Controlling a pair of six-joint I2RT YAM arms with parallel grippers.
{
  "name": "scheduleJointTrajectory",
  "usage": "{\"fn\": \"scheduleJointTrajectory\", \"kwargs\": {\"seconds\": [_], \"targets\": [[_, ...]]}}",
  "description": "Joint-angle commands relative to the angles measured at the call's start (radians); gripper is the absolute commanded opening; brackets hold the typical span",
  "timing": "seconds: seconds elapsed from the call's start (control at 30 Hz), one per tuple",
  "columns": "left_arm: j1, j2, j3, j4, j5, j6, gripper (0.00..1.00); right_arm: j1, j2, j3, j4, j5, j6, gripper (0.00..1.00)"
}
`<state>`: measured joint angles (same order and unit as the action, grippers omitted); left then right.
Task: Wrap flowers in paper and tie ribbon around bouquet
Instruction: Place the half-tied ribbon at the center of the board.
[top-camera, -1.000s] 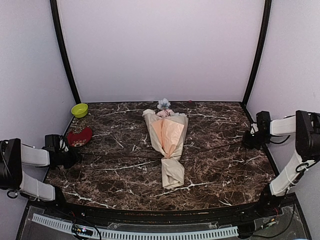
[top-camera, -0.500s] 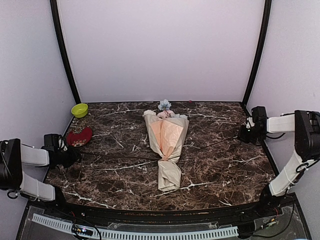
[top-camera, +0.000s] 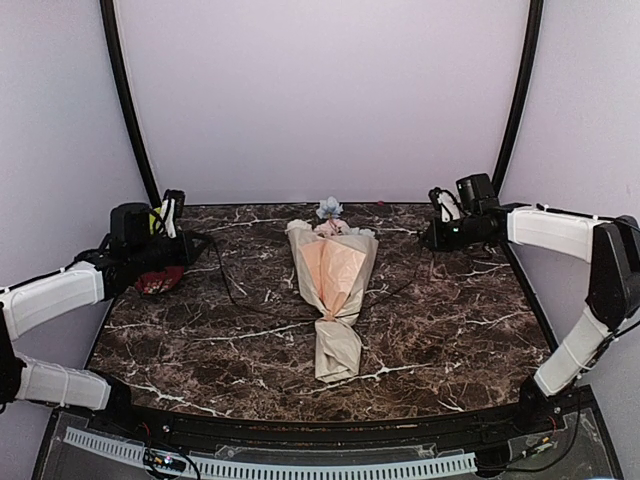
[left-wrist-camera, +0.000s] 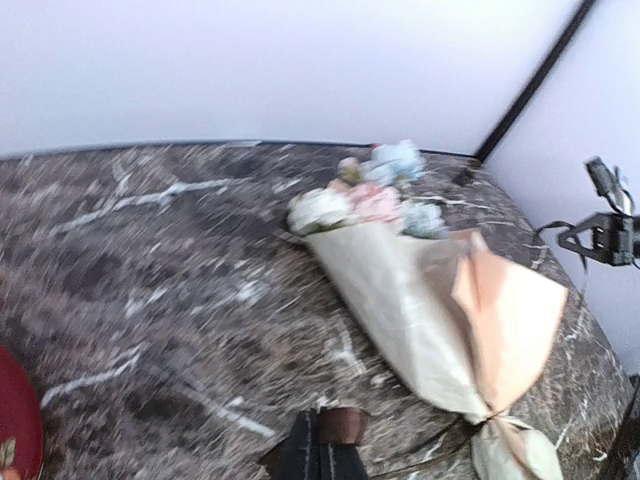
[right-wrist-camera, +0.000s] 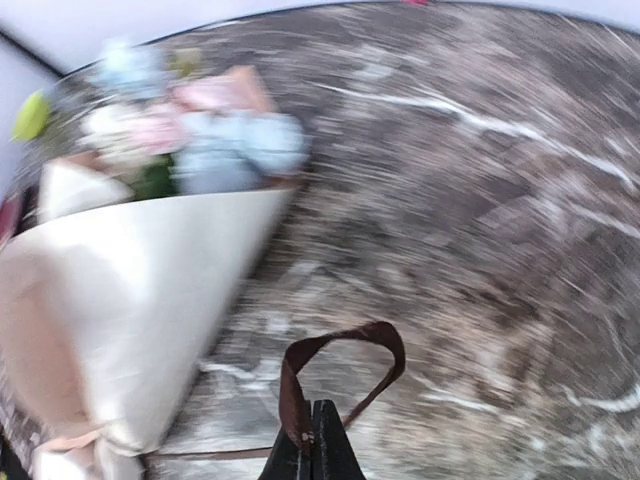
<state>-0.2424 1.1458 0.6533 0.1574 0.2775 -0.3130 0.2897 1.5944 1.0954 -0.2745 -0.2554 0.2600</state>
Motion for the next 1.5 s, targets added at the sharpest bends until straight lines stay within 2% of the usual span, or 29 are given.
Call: {"fn": "scheduleJointTrajectory", "kwargs": {"seconds": [0.0, 0.13, 0.3, 0.37, 0.4, 0.43, 0.47, 0.5, 0.53, 0.57, 0.6, 0.67, 0.7, 0.8, 0.9, 1.03, 1.17, 1.3, 1.47], "targets": [[-0.174, 0.014, 0.145, -0.042, 0.007, 0.187, 0.00, 0.096, -0.085, 0.086, -0.049, -0.183, -0.094, 0.00], [-0.315, 0.041, 0.252, -0.029, 0.051, 0.269, 0.00, 0.165, -0.166, 0.093, -0.090, -0.301, -0.119, 0.00], [-0.438, 0.061, 0.339, -0.023, 0.117, 0.362, 0.00, 0.212, -0.276, 0.033, -0.146, -0.416, -0.081, 0.00], [-0.462, 0.071, 0.369, -0.033, 0.133, 0.376, 0.00, 0.211, -0.296, 0.017, -0.203, -0.323, -0.007, 0.00], [-0.470, 0.075, 0.380, -0.037, 0.139, 0.379, 0.00, 0.207, -0.298, 0.019, -0.260, -0.200, 0.058, 0.03], [-0.480, 0.078, 0.392, -0.041, 0.142, 0.384, 0.00, 0.186, -0.293, 0.037, -0.355, -0.062, 0.123, 0.18], [-0.489, 0.079, 0.403, -0.046, 0.143, 0.389, 0.00, 0.144, -0.287, 0.049, -0.453, 0.056, 0.169, 0.42], [-0.500, 0.080, 0.414, -0.051, 0.144, 0.395, 0.00, 0.095, -0.308, 0.050, -0.499, 0.134, 0.194, 0.60], [-0.511, 0.081, 0.425, -0.052, 0.147, 0.398, 0.00, 0.042, -0.360, 0.036, -0.493, 0.220, 0.215, 0.75], [-0.522, 0.082, 0.433, -0.050, 0.150, 0.405, 0.00, -0.005, -0.454, -0.004, -0.459, 0.298, 0.246, 0.95], [-0.534, 0.086, 0.443, -0.047, 0.152, 0.409, 0.00, -0.046, -0.532, -0.044, -0.405, 0.356, 0.276, 0.99], [-0.558, 0.104, 0.473, -0.059, 0.149, 0.419, 0.00, -0.057, -0.641, -0.095, -0.277, 0.412, 0.295, 0.99], [-0.570, 0.115, 0.496, -0.070, 0.147, 0.429, 0.00, -0.055, -0.662, -0.110, -0.209, 0.365, 0.289, 0.99], [-0.597, 0.135, 0.520, -0.082, 0.140, 0.445, 0.00, -0.014, -0.618, -0.147, 0.044, 0.035, 0.247, 0.99], [-0.611, 0.134, 0.528, -0.079, 0.131, 0.446, 0.00, 0.145, -0.487, -0.112, 0.227, -0.239, 0.159, 0.95], [-0.628, 0.127, 0.535, -0.084, 0.121, 0.449, 0.00, 0.377, -0.297, -0.014, 0.297, -0.470, -0.049, 0.85], [-0.632, 0.107, 0.527, -0.084, 0.088, 0.450, 0.00, 0.497, -0.110, 0.104, 0.279, -0.483, -0.136, 0.77], [-0.633, 0.090, 0.517, -0.082, 0.013, 0.437, 0.00, 0.591, 0.057, 0.183, 0.266, -0.486, -0.199, 0.73], [-0.633, 0.076, 0.508, -0.073, -0.040, 0.426, 0.00, 0.623, 0.155, 0.161, 0.360, -0.540, -0.172, 0.68]]}}
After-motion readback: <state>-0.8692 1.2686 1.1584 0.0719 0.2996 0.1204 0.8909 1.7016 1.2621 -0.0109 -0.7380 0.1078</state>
